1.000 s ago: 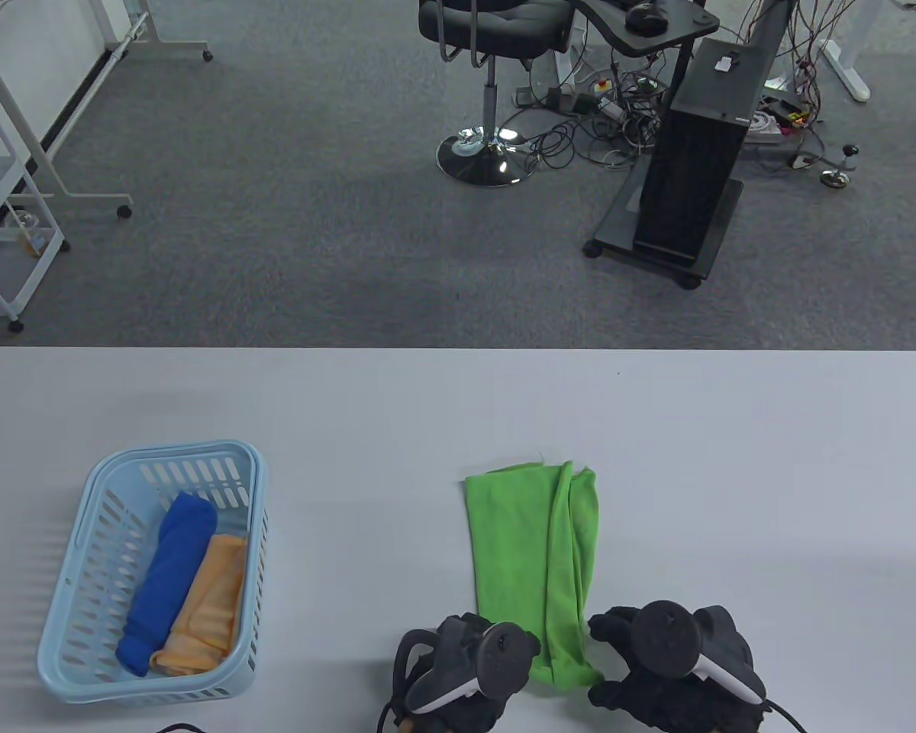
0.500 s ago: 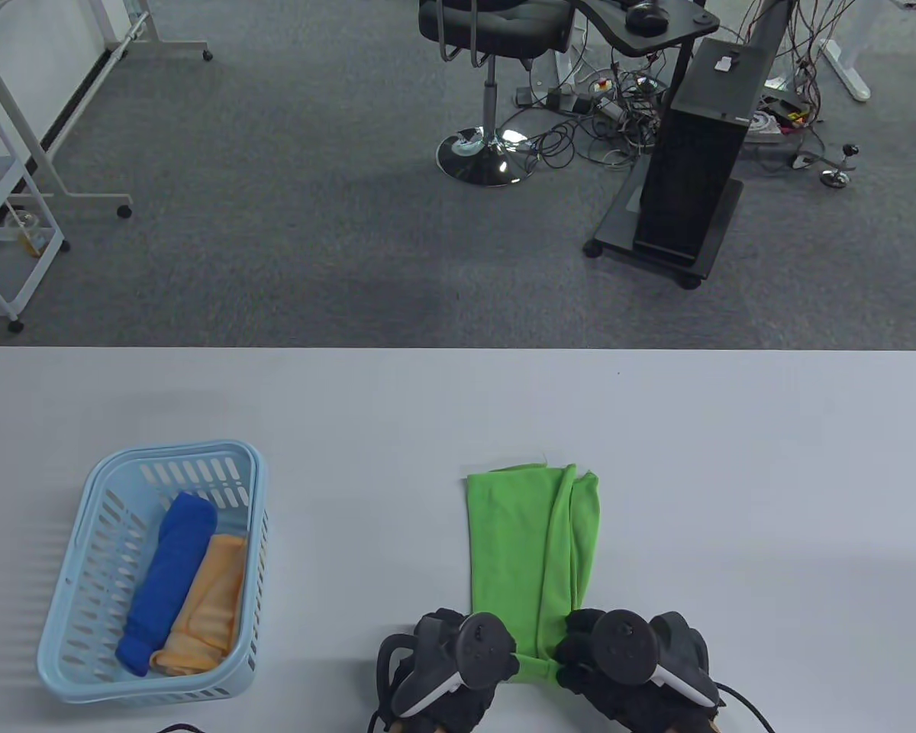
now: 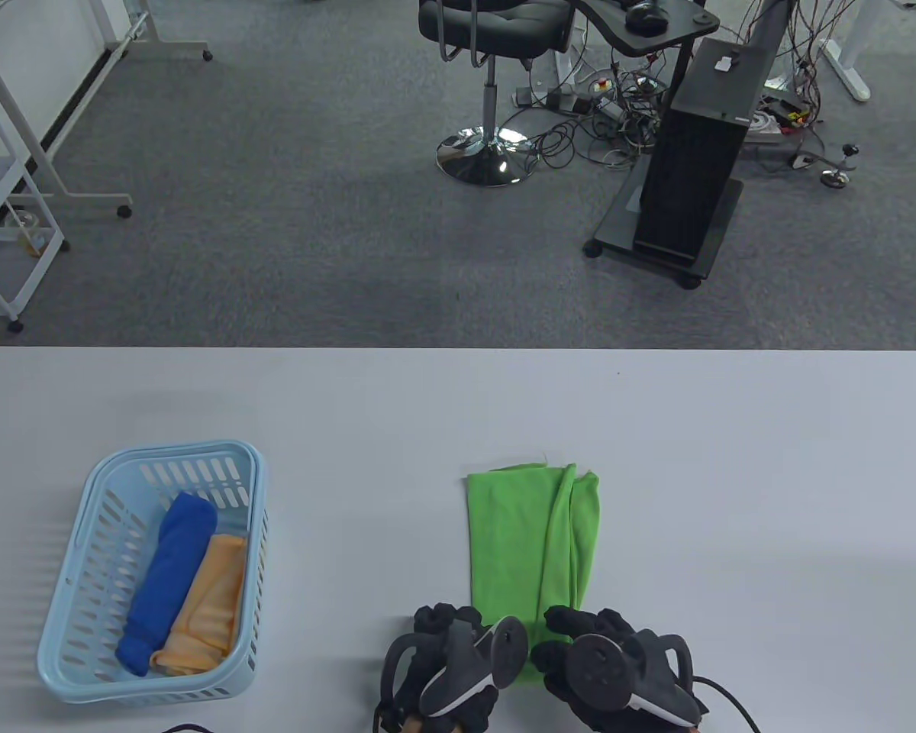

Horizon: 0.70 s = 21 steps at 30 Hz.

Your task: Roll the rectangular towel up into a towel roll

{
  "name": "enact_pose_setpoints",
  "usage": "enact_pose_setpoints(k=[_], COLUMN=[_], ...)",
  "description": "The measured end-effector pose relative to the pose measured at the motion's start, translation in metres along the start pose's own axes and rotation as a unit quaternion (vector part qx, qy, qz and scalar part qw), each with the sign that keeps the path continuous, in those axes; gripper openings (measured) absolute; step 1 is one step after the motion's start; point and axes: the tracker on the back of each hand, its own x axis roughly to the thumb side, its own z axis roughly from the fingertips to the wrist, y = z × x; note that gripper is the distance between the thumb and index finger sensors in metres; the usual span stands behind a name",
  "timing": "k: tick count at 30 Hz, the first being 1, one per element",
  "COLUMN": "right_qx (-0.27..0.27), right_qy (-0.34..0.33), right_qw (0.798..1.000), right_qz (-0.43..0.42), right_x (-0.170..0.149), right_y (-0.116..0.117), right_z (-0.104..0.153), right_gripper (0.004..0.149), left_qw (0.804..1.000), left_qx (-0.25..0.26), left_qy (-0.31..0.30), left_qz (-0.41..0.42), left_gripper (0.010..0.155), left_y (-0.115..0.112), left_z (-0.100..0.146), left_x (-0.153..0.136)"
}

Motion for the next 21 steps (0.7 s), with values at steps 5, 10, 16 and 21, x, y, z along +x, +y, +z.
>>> enact_pose_setpoints(k=[5, 10, 16, 21], right_qx=[0.037, 0.047, 0.01, 0.015], right_qy=[0.035, 0.042, 0.053, 0.073], right_qw=[0.998, 0.997, 0.996, 0.993], right_qz=[0.034, 0.046, 0.067, 0.093], right_x=[-0.009, -0.007, -0.008, -0.009], right_y=[0.012, 0.015, 0.014, 0.016], right_z=[-0.006, -0.007, -0.007, -0.011], right_gripper=[0.062, 0.067, 0.068, 0.07], left_qw=[0.998, 0.993, 0.991, 0.99], left_qx=[0.055, 0.115, -0.027, -0.038], left_qy=[0.037, -0.032, -0.08, -0.064], left_qz=[-0.024, 0.007, -0.105, -0.123], left_gripper=[0.047, 0.047, 0.066, 0.071], left_y=[0.02, 0.036, 0.005, -0.005], left_z=[0.007, 0.024, 0.009, 0.003], left_x=[-0.013, -0.008, 0.016, 0.015])
